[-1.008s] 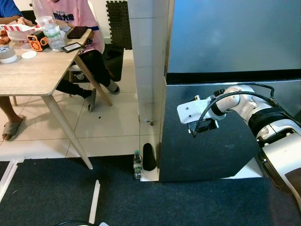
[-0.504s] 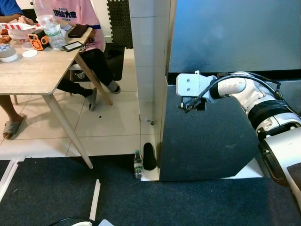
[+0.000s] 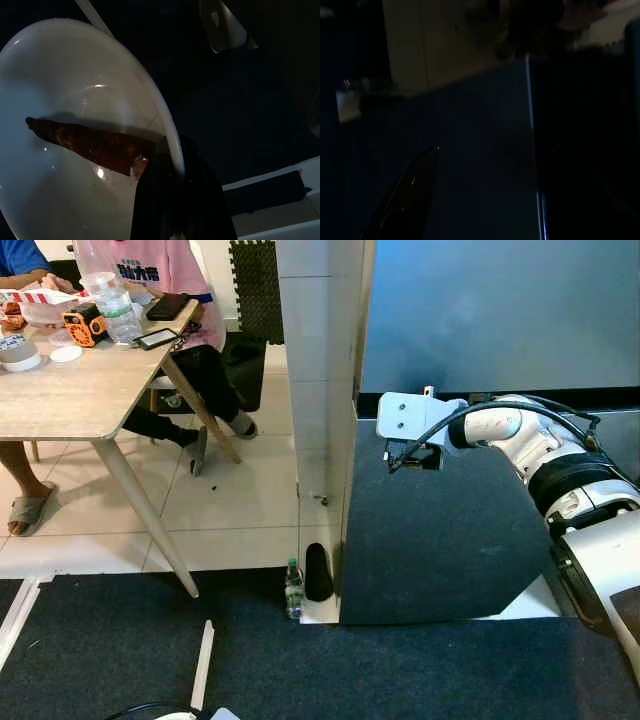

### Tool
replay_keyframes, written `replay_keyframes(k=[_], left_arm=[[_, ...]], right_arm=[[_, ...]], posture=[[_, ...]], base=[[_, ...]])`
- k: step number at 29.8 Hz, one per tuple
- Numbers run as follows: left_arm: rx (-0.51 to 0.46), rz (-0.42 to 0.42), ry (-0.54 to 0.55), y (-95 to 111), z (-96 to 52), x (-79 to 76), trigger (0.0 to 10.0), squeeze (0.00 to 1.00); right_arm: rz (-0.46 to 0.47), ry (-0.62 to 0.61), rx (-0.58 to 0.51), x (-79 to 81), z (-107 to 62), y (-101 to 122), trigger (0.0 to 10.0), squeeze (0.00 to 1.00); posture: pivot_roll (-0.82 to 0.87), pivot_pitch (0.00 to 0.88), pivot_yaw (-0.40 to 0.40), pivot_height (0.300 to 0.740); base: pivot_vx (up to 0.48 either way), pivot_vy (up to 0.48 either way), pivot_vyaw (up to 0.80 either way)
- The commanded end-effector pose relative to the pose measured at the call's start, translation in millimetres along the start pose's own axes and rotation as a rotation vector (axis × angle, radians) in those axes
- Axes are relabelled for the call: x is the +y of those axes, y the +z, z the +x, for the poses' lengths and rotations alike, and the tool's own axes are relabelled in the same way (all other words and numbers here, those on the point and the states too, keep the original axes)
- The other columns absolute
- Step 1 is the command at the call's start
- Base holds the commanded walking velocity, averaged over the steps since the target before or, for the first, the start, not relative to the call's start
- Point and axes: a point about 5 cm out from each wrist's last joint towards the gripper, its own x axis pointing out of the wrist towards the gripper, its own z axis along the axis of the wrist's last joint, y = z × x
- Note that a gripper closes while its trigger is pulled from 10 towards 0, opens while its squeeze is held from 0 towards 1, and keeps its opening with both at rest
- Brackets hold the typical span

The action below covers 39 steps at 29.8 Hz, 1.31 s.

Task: Restocking fridge

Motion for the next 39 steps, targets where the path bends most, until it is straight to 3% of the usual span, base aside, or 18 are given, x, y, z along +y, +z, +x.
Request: replay_keyframes(k=[1,16,21,25,27,35,38,39], left_arm=[[0.019,0.006,-0.011,-5.2,-0.1,-3.0,10.0,0.00],[0.018,0.018,-0.009,-4.0,0.0,-2.5,10.0,0.00],[0.024,0.014,-0.012,-6.7,-0.2,-3.7,10.0,0.00],[0.024,0.011,-0.011,-6.9,-0.2,-3.6,10.0,0.00],[0.024,0.010,-0.010,-6.4,-0.2,-3.3,10.0,0.00],[0.022,0.014,-0.008,-5.3,-0.1,-2.4,10.0,0.00],[0.022,0.015,-0.007,-4.9,-0.1,-1.8,10.0,0.00],[0.022,0.015,-0.007,-4.9,-0.1,-1.8,10.0,0.00]], right_arm=[[0.000,-0.035,0.045,-7.3,-5.3,-5.3,10.0,0.00],[-0.056,0.060,0.168,8.7,0.6,-18.5,10.0,0.00],[-0.098,0.302,0.173,22.6,-4.0,-24.5,10.0,0.00],[-0.083,0.360,0.152,24.7,-6.1,-24.0,10.0,0.00],[-0.043,0.453,0.127,28.6,-10.0,-25.4,10.0,0.00],[-0.002,0.508,0.097,29.7,-14.1,-26.6,10.0,0.00],[0.069,0.558,-0.064,24.0,-20.5,-14.4,10.0,0.00],[0.069,0.558,-0.064,24.0,-20.5,-14.4,10.0,0.00]], posture=[[0.04,0.080,-0.039,0.740],[0.04,0.081,-0.038,0.740],[0.04,0.082,-0.038,0.740],[0.04,0.081,-0.038,0.740],[0.04,0.078,-0.039,0.740],[0.04,0.076,-0.036,0.740],[0.04,0.073,-0.033,0.740],[0.04,0.073,-0.033,0.740]], base=[[0.000,0.000,0.00],[0.000,0.000,0.00],[0.000,0.000,0.00],[0.000,0.000,0.00],[0.000,0.000,0.00],[0.000,0.000,0.00],[0.000,0.000,0.00],[0.000,0.000,0.00]])
